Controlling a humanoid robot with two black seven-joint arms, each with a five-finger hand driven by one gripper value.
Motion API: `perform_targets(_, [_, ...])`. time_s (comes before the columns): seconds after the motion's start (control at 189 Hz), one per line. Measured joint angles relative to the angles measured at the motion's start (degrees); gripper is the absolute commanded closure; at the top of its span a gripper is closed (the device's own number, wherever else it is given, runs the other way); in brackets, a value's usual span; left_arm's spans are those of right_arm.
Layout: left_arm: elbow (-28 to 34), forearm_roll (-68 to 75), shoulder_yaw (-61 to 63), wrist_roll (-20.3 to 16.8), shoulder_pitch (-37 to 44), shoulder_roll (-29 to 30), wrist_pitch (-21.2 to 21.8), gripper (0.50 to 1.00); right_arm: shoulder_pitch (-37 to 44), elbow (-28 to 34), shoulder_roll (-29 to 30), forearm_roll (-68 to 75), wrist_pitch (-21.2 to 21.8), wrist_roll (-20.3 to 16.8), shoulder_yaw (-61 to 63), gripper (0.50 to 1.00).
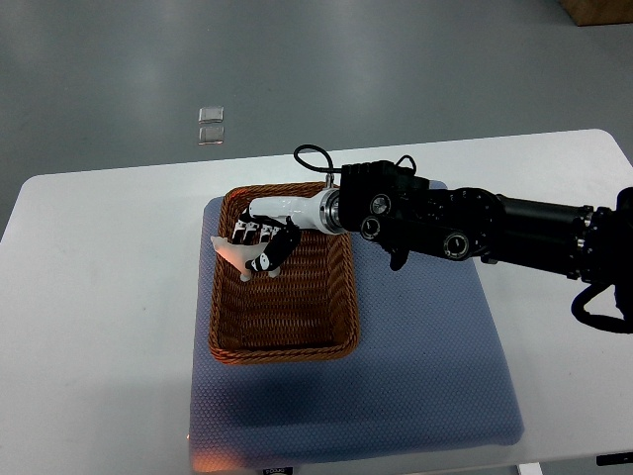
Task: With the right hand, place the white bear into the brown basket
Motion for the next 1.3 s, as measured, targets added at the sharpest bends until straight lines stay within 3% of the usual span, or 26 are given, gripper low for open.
perform_targets(0.164, [0.05,0.0,-0.03,0.0,0.08,0.0,0.0,0.5,-1.81,-0.38,0.02,-1.5,-0.7,-0.01,-0.25,0.993])
perform_targets(0.313, [0.05,0.0,-0.04,0.0,0.08,0.0,0.0,0.5,-2.33,-0.43,0.03,-2.58,-0.89,0.06,-0.92,0.953])
perform_targets(0.445, [0.05,0.0,-0.04,0.01,0.08,0.0,0.0,0.5,-2.37,-0.43,0.03,-2.7,-0.9,0.08,-1.05,0.875])
perform_targets(0.588, [0.05,0.0,-0.1,0.01,0.08,0.0,0.08,0.5,-2.38,-0.43,0.02,-2.68,-0.9,0.08,-0.96,0.722])
perform_targets(0.689, [0.06,0.0,-0.12,0.01,0.08,0.0,0.09,0.5,-2.37,-0.42,-0.08,-2.6,-0.9,0.08,-0.72,0.687])
perform_targets(0.863, [0.13,0.0,-0.12,0.01,0.14,0.0,0.09,0.5,-2.24,-0.35,-1.12,-2.29,-0.9,0.08,-0.14,0.644])
perform_targets(1.033, [0.14,0.0,-0.07,0.01,0.42,0.0,0.09,0.5,-1.46,-0.29,-4.12,-1.69,-0.98,0.15,1.4,0.642])
perform_targets(1.298, [0.76,0.0,0.13,0.03,0.49,0.0,0.1,0.5,-1.17,0.32,-11.66,1.41,-0.92,0.57,17.28,0.642])
